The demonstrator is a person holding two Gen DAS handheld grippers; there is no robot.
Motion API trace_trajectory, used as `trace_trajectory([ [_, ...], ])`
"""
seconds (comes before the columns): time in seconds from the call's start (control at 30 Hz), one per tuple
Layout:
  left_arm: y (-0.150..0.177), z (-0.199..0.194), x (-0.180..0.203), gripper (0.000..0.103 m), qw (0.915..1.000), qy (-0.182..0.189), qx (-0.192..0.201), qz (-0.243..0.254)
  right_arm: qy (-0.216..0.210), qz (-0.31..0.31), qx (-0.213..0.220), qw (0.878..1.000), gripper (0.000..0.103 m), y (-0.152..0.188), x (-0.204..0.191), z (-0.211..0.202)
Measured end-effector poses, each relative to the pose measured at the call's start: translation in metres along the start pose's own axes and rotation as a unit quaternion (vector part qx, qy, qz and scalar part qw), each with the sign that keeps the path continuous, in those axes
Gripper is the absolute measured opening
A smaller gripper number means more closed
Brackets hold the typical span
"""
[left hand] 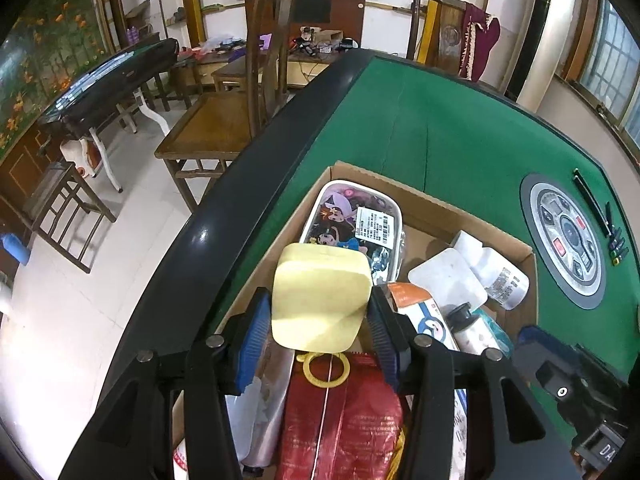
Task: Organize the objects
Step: 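Open left gripper to release pouch while right gripper releases hand cream tube in tray, then withdraw both open grippers up from the tray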
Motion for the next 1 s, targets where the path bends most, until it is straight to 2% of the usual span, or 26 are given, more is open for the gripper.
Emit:
trace_trajectory([
  [0.2, 0.004, -0.015, 0.001, 0.056, 1.0000, 0.004, 0.009, -0.001, 0.000, 0.004, 0.002, 1.000, 0.038, 0.001, 0.003, -0.005],
  [0.47, 0.012, -0.026, -0.001, 0.056, 0.9998, -0.003, 0.019, -0.012, 0.001, 0.002, 0.005, 1.000, 0.045, 0.002, 0.004, -0.013],
  [0.63, 0.026, -0.053, 0.007, 0.058, 0.9963, -0.040, 0.076, 0.007, 0.010, -0.013, 0.024, 1.000, 0.060, 0.001, 0.012, -0.035],
  [0.7, 0.034, -0.065, 0.010, 0.064, 0.9932, -0.061, 0.096, 0.021, 0.017, -0.018, 0.035, 0.999, 0.069, 0.002, 0.017, -0.044],
  [0.87, 0.054, -0.087, 0.010, 0.072, 0.9906, -0.076, 0.113, 0.009, 0.023, -0.007, 0.032, 0.999, 0.090, 0.012, 0.025, -0.057],
  [1.0, 0.070, -0.102, 0.009, 0.076, 0.9882, -0.095, 0.120, 0.004, 0.013, 0.000, 0.020, 1.000, 0.099, 0.021, 0.021, -0.064],
])
Point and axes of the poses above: each gripper's, at about its wrist camera, not at the fingertips, and z roughly the way its jaws point, x to its right, y to its underside, the point moved 9 cm from there along z, roughly the way its jaws point, and after that the axes turned 8 degrees about x, right-handed, at the moved point
